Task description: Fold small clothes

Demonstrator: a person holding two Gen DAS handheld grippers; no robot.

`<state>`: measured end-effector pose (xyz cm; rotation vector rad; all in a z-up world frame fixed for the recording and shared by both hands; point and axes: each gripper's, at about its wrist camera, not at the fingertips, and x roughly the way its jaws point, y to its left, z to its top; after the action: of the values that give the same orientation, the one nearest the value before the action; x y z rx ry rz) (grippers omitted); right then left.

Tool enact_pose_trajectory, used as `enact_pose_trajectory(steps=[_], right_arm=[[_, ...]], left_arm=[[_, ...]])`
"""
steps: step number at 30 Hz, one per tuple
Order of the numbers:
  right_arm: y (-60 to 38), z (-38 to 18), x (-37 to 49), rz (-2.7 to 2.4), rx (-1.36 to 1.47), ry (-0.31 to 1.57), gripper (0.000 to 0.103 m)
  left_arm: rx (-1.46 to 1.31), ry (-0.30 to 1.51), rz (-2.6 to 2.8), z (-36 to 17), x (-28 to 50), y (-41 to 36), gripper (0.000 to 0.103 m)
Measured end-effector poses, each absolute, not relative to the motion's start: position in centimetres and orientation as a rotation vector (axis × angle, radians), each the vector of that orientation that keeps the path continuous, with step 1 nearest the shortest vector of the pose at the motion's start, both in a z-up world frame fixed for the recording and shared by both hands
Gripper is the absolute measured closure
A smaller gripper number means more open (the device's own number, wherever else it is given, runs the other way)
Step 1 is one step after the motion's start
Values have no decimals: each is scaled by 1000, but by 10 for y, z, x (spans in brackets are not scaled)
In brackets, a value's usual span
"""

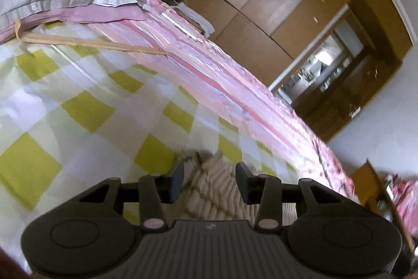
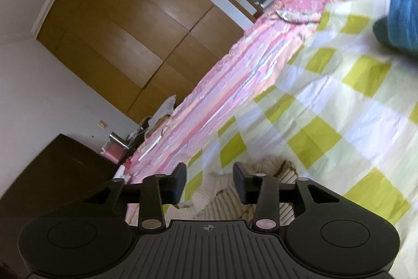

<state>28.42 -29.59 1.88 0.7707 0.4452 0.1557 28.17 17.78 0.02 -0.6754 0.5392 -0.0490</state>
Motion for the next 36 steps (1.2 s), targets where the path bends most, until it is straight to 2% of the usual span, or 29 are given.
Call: enact_pose_trajectory(steps=[10, 20, 21, 23, 25, 27, 36], right_arm=[[-281, 3, 295, 64, 544, 583, 61], [-253, 1, 302, 83, 384, 624, 61], [-251, 0, 303, 82, 373, 632, 62], [-250, 1, 303, 70, 340, 638, 73], [-252, 2, 302, 57, 332, 642, 92], [-258, 3, 300, 50, 350, 633, 96], [-276, 11, 294, -7, 403, 584, 97]], left_arm=[[-390, 584, -57, -9, 269, 137, 56], [-413, 630, -30, -26, 273, 151, 54], [-402, 630, -29, -26, 272, 150, 54], [-393, 627, -30, -25, 272, 149, 54], [-398, 618, -29, -23, 270, 150, 54], [-388, 599, -28, -19, 267, 149, 54], [-401, 589, -25, -15, 267, 156, 54]])
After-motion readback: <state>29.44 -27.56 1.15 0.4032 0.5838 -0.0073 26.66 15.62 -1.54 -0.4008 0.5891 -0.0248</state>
